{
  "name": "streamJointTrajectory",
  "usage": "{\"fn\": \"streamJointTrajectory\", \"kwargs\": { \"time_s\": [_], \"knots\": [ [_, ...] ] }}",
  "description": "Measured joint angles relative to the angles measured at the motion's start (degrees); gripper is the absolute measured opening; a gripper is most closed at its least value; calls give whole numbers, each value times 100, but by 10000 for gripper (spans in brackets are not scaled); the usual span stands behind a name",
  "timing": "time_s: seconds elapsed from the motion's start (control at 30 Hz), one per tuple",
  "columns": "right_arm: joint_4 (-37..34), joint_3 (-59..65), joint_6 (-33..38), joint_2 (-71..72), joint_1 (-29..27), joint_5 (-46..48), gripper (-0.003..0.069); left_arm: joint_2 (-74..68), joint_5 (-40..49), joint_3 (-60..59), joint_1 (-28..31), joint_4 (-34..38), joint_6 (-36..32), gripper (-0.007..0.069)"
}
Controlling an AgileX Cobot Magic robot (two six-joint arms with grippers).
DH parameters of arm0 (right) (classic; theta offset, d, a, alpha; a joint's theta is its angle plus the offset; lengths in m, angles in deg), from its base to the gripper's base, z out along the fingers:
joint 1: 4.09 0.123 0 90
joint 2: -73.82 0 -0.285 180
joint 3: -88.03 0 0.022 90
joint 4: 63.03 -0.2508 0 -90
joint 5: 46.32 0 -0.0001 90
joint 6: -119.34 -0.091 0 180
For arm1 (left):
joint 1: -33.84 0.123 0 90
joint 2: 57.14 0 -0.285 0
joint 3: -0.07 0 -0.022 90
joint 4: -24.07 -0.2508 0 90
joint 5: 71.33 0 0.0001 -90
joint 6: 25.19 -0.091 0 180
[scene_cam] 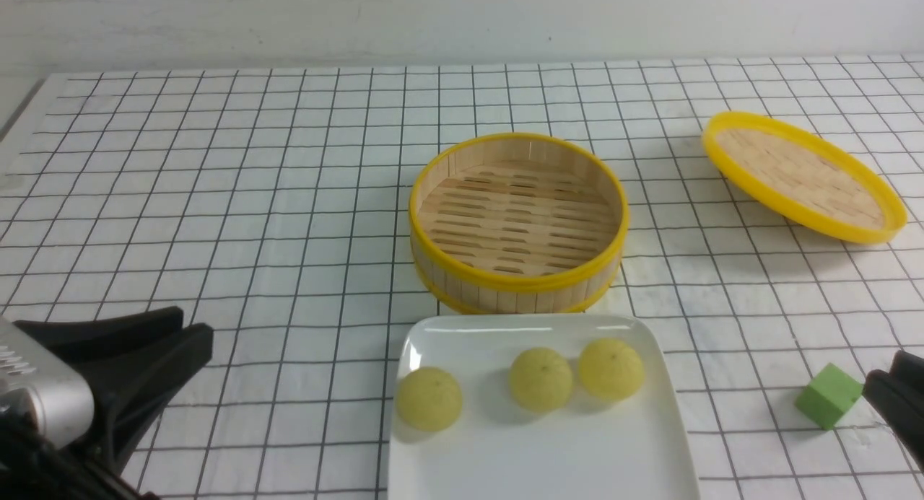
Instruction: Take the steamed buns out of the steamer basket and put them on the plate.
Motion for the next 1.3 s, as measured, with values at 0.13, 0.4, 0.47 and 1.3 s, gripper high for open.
{"fn": "streamJointTrajectory", "kwargs": {
  "time_s": [0.13, 0.4, 0.47, 1.3],
  "knots": [
    [0, 0, 0, 0, 0, 0, 192, 0, 39, 0, 0, 0, 0, 174],
    [0, 0, 0, 0, 0, 15, 205, 0, 450, -17, 0, 0, 0, 181],
    [0, 0, 0, 0, 0, 15, 207, 0, 523, -17, 0, 0, 0, 181],
    [0, 0, 0, 0, 0, 111, 225, 695, -1878, -2752, 3534, 161, 220, 202]
  ]
}}
